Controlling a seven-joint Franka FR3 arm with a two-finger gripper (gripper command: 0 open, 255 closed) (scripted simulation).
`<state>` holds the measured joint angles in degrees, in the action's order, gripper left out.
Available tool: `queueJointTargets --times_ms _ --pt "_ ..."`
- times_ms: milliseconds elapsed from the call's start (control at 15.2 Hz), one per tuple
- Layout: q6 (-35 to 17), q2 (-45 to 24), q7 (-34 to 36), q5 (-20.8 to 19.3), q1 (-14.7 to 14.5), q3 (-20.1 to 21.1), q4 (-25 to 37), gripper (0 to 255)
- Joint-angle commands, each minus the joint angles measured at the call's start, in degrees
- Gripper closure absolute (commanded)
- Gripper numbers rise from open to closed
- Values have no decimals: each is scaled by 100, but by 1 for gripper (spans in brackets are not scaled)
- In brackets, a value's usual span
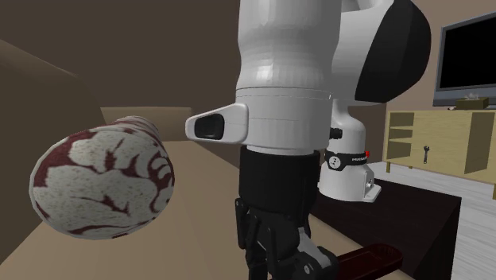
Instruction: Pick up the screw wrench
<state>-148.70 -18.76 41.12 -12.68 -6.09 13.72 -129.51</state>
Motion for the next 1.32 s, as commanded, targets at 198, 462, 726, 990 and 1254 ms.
queueJointTargets --times_ms 198,462,726,990,1254 --pt "2 -7 -2 -3 -1 -1 5 255" --pt "257 263 -119 152 57 84 3 255" --pt "521 522 -232 303 103 152 21 255" --pt "793 767 -339 444 136 203 61 255" --pt "1011 951 -417 547 155 233 107 255"
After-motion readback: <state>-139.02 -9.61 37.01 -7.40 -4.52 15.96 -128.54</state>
